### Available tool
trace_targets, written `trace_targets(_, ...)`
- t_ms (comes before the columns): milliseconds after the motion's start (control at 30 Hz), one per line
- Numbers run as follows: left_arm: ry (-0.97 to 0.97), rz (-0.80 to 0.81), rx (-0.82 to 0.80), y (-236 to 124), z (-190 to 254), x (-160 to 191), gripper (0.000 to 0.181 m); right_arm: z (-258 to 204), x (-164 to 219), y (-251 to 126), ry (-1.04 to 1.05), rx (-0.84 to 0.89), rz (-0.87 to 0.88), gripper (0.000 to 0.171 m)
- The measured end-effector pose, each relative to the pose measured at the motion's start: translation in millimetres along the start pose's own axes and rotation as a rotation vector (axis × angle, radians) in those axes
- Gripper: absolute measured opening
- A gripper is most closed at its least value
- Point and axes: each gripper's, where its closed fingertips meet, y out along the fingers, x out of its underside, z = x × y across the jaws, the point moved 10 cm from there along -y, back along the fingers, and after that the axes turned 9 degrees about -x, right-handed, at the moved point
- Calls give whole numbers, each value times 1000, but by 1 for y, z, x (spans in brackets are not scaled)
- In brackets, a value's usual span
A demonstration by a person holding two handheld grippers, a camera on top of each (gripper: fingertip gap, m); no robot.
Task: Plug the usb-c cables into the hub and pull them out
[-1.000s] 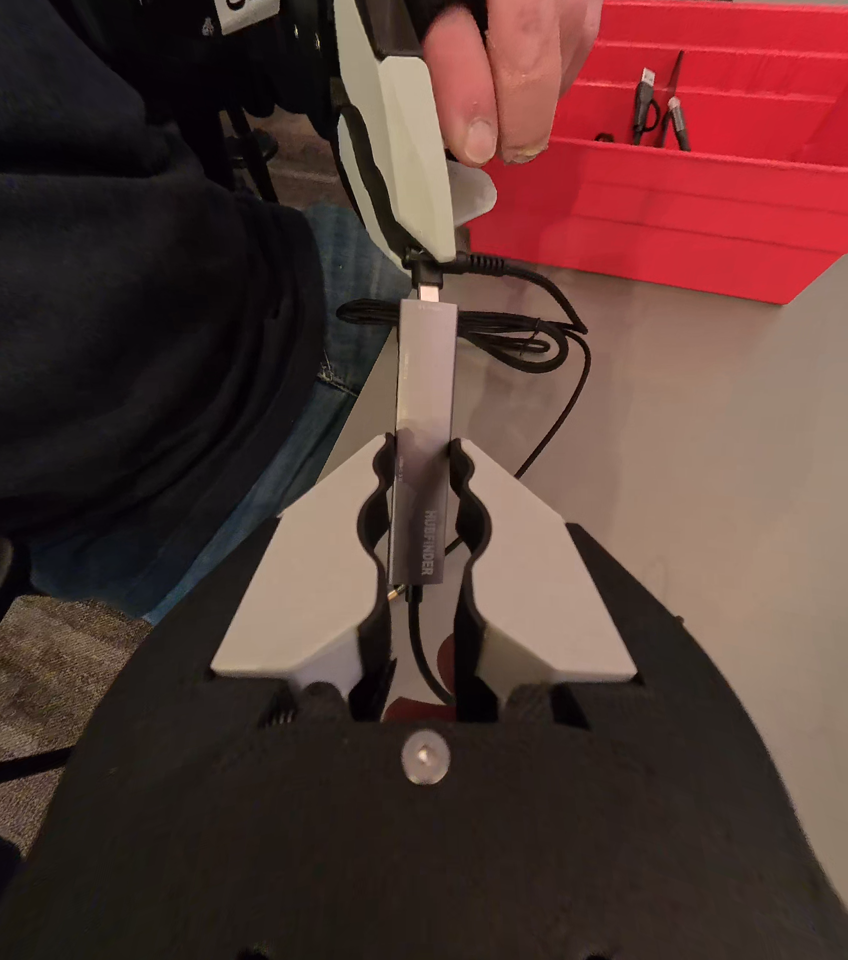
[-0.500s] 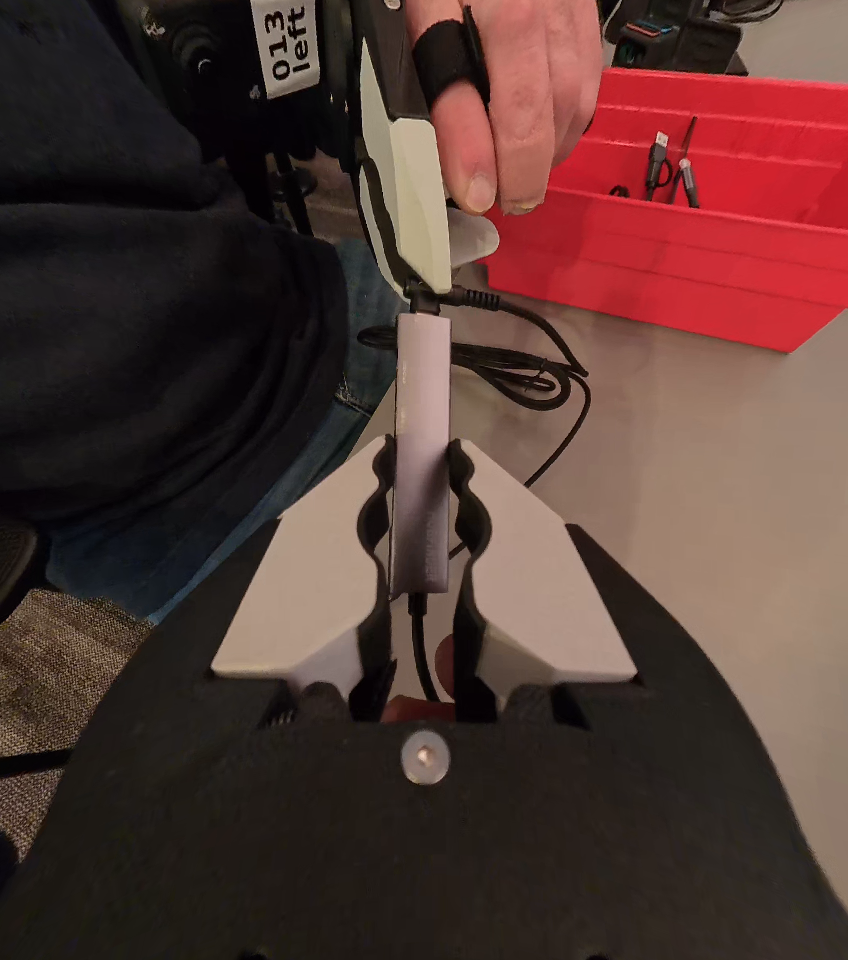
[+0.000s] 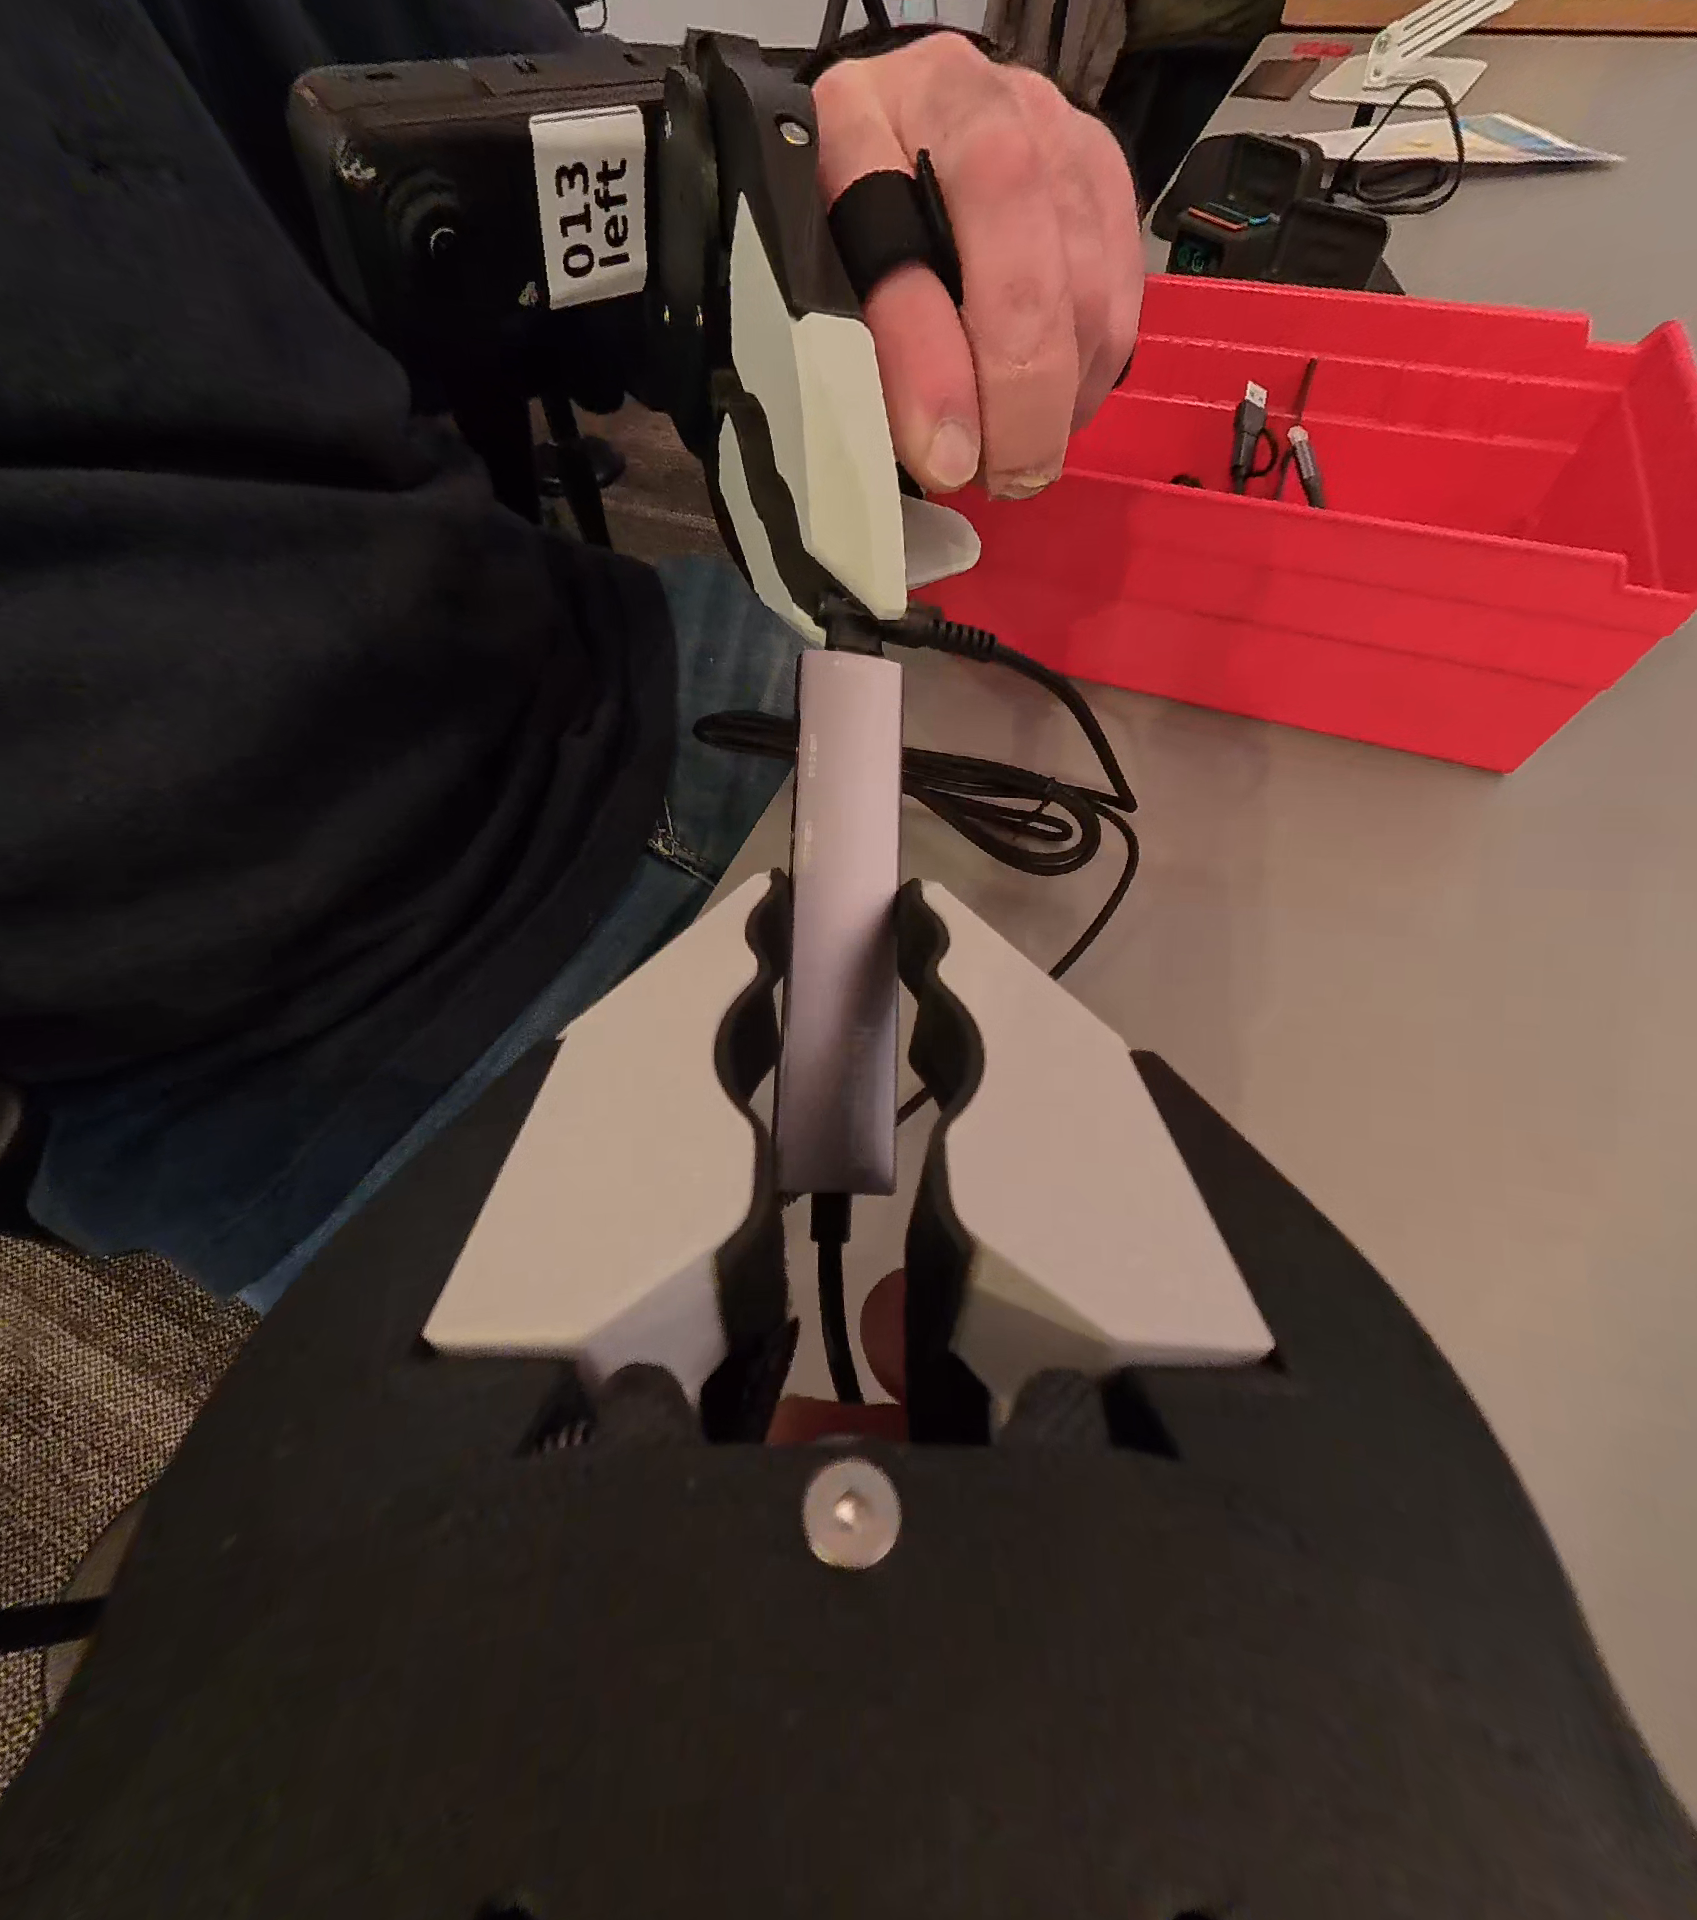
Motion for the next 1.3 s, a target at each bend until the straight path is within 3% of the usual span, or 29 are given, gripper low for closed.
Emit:
trace_targets(533,-12,-42,-22,4,3,3,7,1,-1,-1,-17,17,24,15)
trace_targets(567,-13,-51,5,6,6,3,7,0,-9,-1,-49,-17,137,0)
trace_targets(600,7,-22,66,11,18,-3,7,-3,-25,1,-94,-72,278,0)
trace_targets(700,-13,12,99,22,48,-24,7,2,-41,27,-105,-60,99,0)
trace_targets(833,-76,-81,26,15,16,3,7,-3,-35,1,-65,135,14,0)
trace_targets(933,-59,-98,17,11,11,11,7,-16,-27,-5,-22,233,-86,39)
trace_targets(1033,-33,-93,13,12,14,10,7,-22,-11,13,-7,244,-234,55)
trace_targets(1100,-8,-80,9,13,13,6,7,-16,-3,26,-12,235,-269,55)
trace_targets(1300,51,-52,16,10,14,-7,7,8,4,41,5,72,-277,29)
